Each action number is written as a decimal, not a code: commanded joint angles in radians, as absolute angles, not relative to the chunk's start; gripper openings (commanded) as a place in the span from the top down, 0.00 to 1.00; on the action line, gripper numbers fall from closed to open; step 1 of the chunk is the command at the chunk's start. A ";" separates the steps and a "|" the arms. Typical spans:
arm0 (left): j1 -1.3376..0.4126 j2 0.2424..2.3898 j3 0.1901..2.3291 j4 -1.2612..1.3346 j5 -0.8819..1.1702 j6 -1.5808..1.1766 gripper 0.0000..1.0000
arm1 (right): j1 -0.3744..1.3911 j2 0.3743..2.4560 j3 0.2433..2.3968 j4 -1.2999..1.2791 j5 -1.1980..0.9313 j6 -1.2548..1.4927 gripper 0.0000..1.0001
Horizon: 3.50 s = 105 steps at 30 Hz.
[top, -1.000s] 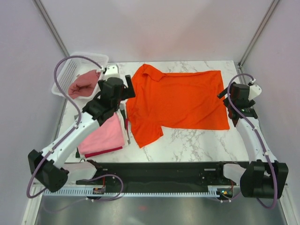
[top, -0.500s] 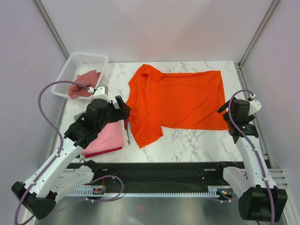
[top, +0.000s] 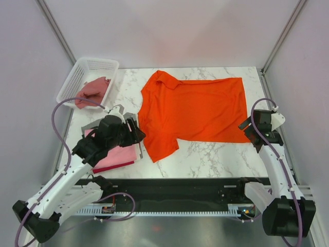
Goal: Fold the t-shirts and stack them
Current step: Flatten the tshirt out
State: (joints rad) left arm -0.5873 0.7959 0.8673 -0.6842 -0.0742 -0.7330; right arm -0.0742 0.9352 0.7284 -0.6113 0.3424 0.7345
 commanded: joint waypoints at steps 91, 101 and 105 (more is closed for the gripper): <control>-0.738 1.043 0.758 -0.548 0.078 -0.773 0.05 | -0.215 1.358 0.603 -0.247 0.313 0.813 1.00; -0.850 1.092 0.724 -0.549 0.017 -0.867 0.09 | -0.213 1.361 0.600 -0.221 0.281 0.811 1.00; -0.867 1.150 0.745 -0.554 0.017 -0.839 0.10 | -0.213 1.361 0.594 -0.210 0.267 0.808 1.00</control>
State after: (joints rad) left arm -0.8539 1.1206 0.7265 -0.5529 0.0444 -0.8200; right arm -0.2123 1.3754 0.6060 -0.2390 0.2855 0.8150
